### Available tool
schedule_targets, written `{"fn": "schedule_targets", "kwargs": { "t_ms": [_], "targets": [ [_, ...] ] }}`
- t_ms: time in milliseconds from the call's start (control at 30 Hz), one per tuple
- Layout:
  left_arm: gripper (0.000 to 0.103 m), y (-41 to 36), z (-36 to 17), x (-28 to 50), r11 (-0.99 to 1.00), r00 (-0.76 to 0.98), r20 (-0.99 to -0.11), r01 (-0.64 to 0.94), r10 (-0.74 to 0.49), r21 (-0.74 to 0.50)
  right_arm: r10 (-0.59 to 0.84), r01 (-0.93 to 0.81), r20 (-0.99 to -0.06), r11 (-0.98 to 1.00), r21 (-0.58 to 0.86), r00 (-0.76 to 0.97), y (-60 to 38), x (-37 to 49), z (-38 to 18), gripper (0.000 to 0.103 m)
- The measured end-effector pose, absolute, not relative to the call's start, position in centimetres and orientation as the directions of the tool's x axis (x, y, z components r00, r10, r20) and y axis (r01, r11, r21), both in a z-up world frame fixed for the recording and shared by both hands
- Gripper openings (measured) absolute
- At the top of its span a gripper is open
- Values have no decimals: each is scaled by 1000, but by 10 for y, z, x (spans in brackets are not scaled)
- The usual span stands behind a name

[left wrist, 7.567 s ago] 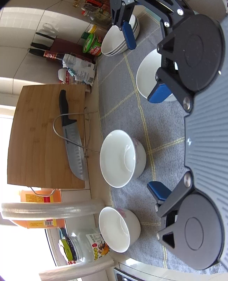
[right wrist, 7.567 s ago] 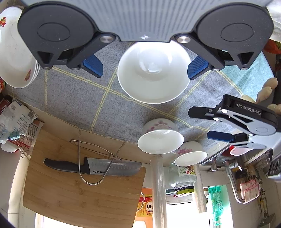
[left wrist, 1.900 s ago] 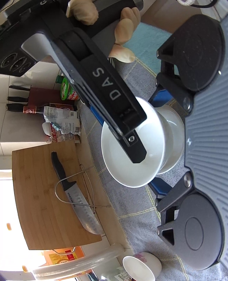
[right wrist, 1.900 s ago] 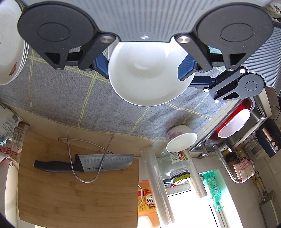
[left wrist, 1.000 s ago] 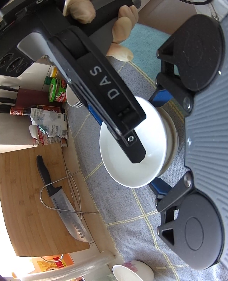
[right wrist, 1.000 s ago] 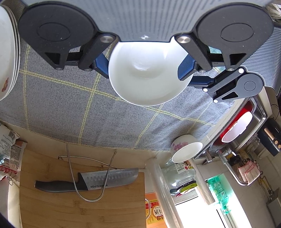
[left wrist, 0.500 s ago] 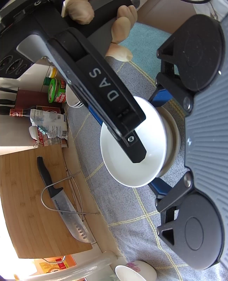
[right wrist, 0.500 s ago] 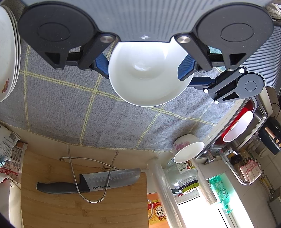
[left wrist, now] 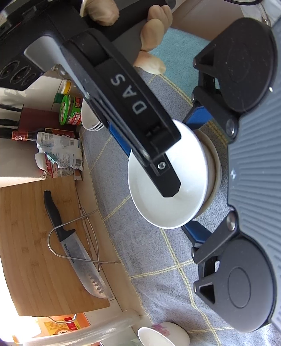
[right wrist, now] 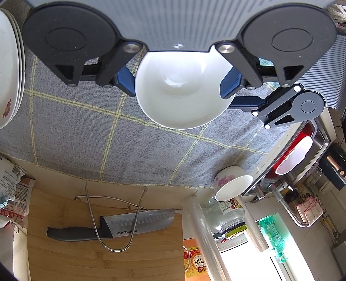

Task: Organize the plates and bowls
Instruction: 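Set the bowl on the plates and open the right gripper, then withdraw the right gripper while moving the left gripper toward the white bowl by the jar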

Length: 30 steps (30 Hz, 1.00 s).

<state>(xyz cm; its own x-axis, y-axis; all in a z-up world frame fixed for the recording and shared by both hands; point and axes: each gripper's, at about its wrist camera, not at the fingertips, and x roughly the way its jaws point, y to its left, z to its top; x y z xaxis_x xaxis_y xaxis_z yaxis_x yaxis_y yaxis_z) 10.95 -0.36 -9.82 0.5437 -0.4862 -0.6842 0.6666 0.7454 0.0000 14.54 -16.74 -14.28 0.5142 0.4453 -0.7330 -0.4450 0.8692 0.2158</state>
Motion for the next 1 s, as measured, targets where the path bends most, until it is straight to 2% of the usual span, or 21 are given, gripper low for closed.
{"fn": "schedule_targets", "kwargs": {
  "t_ms": [100,367,567,1000],
  "targets": [
    [92,-6,-97,107,742,552,-682,670,-480,20,436,-446,-726,873,197,532,-166,143,-140,102],
    [92,0,-86,100,732,561,-668,680,-489,35,419,-437,-726,881,181,545,-168,141,-140,103],
    [99,10,-67,97,746,588,-616,666,-523,3,420,-430,-710,884,181,565,-173,138,-136,103],
    [99,20,-81,99,885,684,-637,466,-355,6,452,-475,-683,863,172,574,-197,136,-126,103]
  ]
}}
